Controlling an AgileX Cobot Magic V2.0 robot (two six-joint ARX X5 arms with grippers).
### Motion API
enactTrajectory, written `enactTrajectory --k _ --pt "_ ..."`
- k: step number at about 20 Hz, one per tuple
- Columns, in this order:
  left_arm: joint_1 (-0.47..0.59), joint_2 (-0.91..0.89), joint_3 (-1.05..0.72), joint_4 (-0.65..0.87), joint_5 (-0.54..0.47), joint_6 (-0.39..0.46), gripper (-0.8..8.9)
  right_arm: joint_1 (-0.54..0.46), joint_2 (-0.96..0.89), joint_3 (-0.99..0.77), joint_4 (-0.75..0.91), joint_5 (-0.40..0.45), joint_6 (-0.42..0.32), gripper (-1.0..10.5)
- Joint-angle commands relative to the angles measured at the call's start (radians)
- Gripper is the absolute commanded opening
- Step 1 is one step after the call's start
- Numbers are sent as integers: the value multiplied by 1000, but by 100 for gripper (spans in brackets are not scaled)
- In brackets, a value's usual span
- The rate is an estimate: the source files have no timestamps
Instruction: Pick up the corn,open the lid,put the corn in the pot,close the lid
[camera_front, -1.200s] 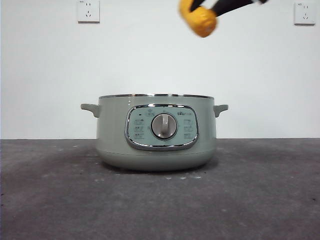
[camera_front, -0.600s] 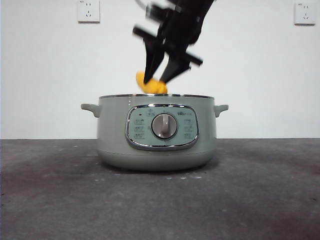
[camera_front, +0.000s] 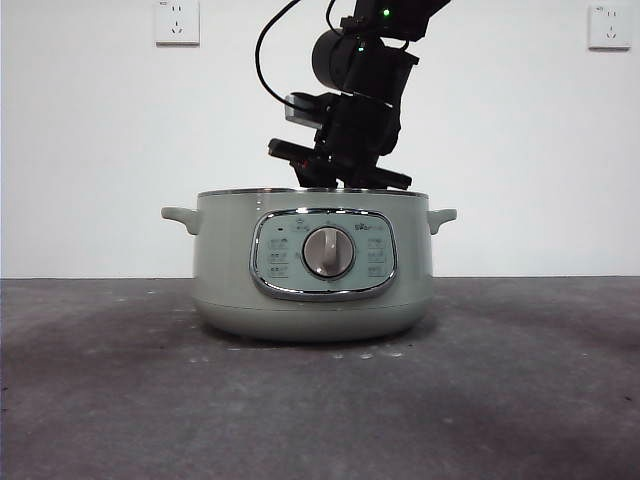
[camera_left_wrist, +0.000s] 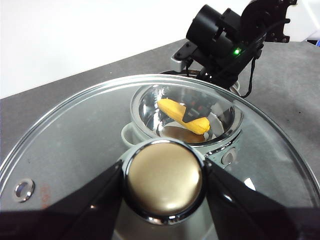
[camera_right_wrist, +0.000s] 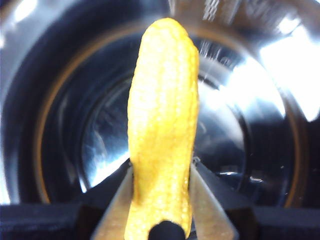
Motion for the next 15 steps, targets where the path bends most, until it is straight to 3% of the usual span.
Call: enactTrajectory --k 1,5,6,9,10,15 --pt "3 -11 17 55 2 -4 -6 11 34 1 -7 8 -14 -12" --pt "3 -11 17 53 5 -4 -7 16 43 1 -6 14 -14 -5" --pt "3 -11 17 53 5 -4 -7 17 43 1 -3 14 -13 46" --pt "3 -11 17 53 5 -4 -7 18 43 1 6 11 9 400" --pt "3 -11 17 52 5 -4 -7 18 43 2 13 11 11 442" --pt "3 -11 17 31 5 -4 -7 18 43 114 -66 11 21 442"
